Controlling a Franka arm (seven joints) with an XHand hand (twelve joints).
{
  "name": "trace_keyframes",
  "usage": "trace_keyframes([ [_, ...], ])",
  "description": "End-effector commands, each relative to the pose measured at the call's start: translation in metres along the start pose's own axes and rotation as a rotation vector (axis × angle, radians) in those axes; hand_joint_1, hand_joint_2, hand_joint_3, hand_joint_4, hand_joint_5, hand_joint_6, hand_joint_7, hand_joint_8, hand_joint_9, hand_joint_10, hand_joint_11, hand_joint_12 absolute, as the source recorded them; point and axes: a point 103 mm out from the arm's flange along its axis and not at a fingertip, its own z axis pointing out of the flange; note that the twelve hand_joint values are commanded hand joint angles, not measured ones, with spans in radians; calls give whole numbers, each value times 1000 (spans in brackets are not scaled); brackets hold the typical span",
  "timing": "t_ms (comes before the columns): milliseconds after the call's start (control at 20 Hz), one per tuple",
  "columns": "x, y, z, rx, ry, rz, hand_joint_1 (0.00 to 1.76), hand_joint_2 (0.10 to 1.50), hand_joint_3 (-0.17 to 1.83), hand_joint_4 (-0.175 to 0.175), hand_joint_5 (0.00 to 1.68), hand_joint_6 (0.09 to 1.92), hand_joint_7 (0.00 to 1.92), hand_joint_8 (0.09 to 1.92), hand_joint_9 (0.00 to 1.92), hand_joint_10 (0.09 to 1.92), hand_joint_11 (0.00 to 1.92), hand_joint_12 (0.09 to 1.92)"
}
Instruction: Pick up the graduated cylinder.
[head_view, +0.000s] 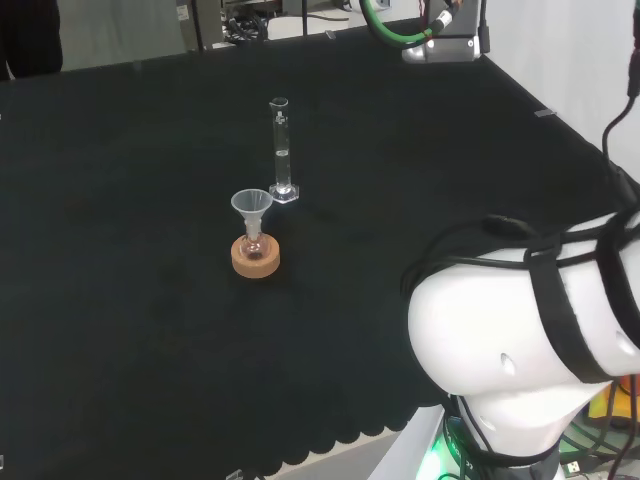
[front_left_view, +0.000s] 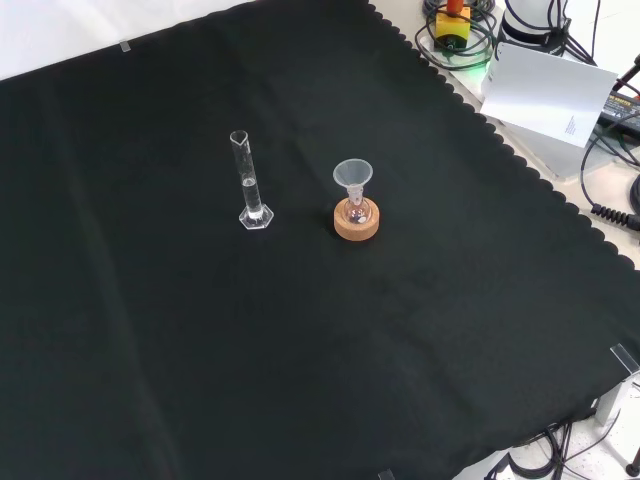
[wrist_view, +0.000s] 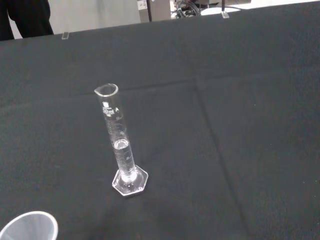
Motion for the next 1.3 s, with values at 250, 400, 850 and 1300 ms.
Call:
trace_keyframes([
  [250, -29, 62, 56, -9, 113, -36, 173, 1248, -14, -31, 350, 87, 113, 521, 506, 102, 73, 1375],
  [400, -29, 79, 73, 1, 132, -47, 196, 1241, -18, -31, 351, 87, 115, 536, 506, 154, 83, 1376],
  [850, -28, 118, 118, 11, 214, -92, 266, 1214, -40, -27, 345, 87, 109, 590, 363, 611, 107, 1380],
  [1300, -27, 134, 163, 44, 259, -129, 280, 1203, -47, -30, 350, 87, 166, 622, 399, 641, 119, 1386],
])
